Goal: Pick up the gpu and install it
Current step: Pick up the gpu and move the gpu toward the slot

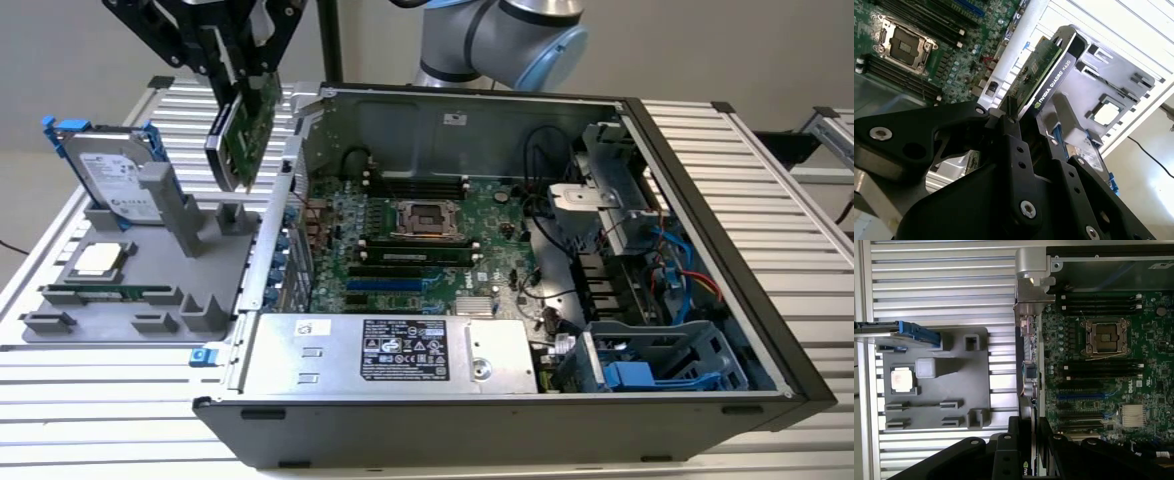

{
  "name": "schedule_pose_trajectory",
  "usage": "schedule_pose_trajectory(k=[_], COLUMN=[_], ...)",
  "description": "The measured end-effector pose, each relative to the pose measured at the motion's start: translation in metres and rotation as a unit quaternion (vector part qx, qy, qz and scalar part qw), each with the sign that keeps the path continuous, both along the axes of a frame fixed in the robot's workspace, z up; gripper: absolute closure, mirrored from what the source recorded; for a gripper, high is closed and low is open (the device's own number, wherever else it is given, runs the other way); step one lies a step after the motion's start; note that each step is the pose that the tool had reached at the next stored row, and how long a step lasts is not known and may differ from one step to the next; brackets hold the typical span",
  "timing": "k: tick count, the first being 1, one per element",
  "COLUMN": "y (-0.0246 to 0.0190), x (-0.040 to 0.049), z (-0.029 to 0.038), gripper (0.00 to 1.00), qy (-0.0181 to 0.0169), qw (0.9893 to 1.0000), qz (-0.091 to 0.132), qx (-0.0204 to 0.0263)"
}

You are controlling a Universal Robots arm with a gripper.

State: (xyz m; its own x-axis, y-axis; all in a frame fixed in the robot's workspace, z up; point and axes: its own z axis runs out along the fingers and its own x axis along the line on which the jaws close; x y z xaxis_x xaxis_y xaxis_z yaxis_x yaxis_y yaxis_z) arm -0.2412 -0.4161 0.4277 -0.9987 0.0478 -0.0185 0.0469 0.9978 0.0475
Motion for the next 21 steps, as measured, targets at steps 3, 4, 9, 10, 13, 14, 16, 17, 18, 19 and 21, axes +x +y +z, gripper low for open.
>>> schedule_pose_trajectory(k=[3,4,9,10,13,14,16,17,18,19,21], y=[0.0,0.0,0.0,0.0,0.0,0.0,0.0,0.0,0.0,0.0,0.0], x=[0.0003,0.0007,0.0043,0.0053,0.0083,0.0093,0.0111,0.0119,0.0127,0.0135,0.0149], z=[0.0,0.0,0.0,0.0,0.0,0.0,0.0,0.0,0.0,0.0,0.0], gripper=[1.0,1.0,1.0,1.0,1.0,1.0,1.0,1.0,1.0,1.0,1.0], qy=[0.0,0.0,0.0,0.0,0.0,0.0,0.0,0.0,0.0,0.0,0.0], qw=[1.0,1.0,1.0,1.0,1.0,1.0,1.0,1.0,1.0,1.0,1.0], qz=[0.0,0.0,0.0,0.0,0.0,0.0,0.0,0.0,0.0,0.0,0.0], qx=[0.0,0.0,0.0,0.0,0.0,0.0,0.0,0.0,0.0,0.0,0.0])
